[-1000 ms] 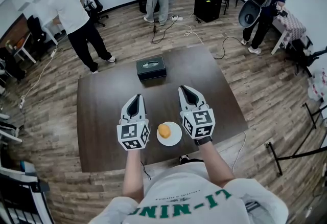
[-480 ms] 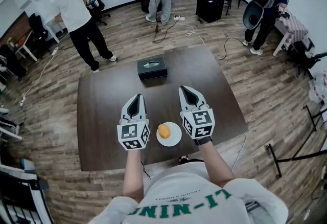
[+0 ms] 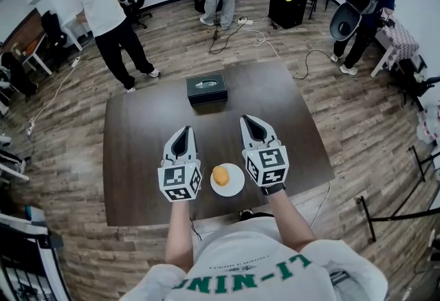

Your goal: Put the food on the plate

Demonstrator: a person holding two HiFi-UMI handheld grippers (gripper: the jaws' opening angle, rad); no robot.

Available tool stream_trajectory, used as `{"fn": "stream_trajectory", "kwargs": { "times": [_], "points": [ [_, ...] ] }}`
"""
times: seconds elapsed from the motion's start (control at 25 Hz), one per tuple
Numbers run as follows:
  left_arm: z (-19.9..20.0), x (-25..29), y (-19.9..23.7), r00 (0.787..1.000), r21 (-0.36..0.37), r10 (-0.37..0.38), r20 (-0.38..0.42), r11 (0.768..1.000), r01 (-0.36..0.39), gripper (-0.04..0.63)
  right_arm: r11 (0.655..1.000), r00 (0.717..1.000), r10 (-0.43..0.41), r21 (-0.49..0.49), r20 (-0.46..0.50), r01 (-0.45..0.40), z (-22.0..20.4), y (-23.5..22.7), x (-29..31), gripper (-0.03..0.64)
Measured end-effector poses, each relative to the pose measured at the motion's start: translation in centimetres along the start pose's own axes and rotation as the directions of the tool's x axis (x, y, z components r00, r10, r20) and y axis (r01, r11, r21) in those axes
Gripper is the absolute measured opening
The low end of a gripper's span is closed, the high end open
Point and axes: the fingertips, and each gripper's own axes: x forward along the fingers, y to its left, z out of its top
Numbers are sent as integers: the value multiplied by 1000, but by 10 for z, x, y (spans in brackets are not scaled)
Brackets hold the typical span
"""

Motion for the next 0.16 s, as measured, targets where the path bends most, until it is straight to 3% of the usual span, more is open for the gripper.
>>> {"fn": "stream_trajectory", "kwargs": {
  "times": [0.16],
  "points": [
    [-7,7,8,1000,-4,11,-7,1000,-11,11,1000,1000,12,-2,-12,-12,-7,1,13,17]
  ]
}}
